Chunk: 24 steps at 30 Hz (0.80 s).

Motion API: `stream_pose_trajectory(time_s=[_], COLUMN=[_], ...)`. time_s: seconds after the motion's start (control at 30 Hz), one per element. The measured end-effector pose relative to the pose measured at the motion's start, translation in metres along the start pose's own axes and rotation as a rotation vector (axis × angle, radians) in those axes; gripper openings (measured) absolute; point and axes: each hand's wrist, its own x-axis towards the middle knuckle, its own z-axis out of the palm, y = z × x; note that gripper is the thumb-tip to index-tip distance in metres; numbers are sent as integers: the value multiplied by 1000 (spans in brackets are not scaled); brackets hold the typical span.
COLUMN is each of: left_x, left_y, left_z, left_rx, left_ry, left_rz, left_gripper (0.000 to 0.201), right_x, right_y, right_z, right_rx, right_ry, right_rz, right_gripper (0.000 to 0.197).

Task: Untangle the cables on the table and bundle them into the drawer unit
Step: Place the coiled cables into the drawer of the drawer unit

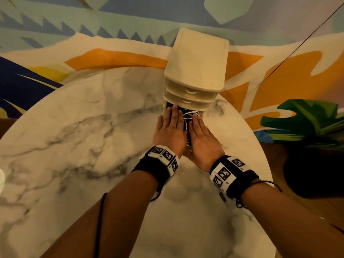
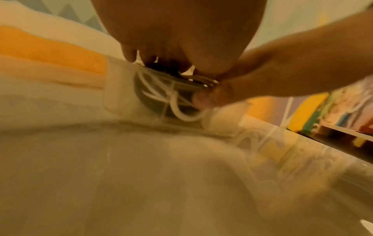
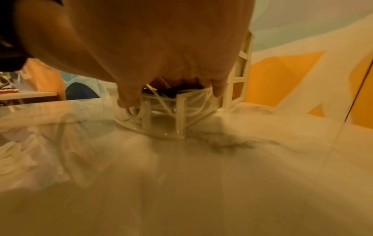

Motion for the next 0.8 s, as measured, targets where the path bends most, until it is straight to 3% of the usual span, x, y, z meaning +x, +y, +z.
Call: stream_pose_trajectory(time_s=[0.1, 0.27, 0.37, 0.6, 0.8], left_x=[-7, -4, -3, 4, -1], left_y=[4, -7, -9, -18, -11], left_z=[6, 6, 7, -6, 4], left_rx=[9, 76, 86, 84, 64], left_ry=[-4, 19, 18, -75, 27], left_rz=[37, 68, 68, 149, 101], left_gripper=[61, 64, 65, 83, 71], right_x=[11, -2, -17, -14, -16], right_y=[2, 4, 6, 21, 22], right_z=[-2, -2, 5, 6, 3], right_rx=[33, 120, 128, 40, 92], right_ry=[17, 65, 133, 92, 132], right_rz=[65, 85, 134, 110, 72], right_gripper=[68, 88, 90, 85, 87])
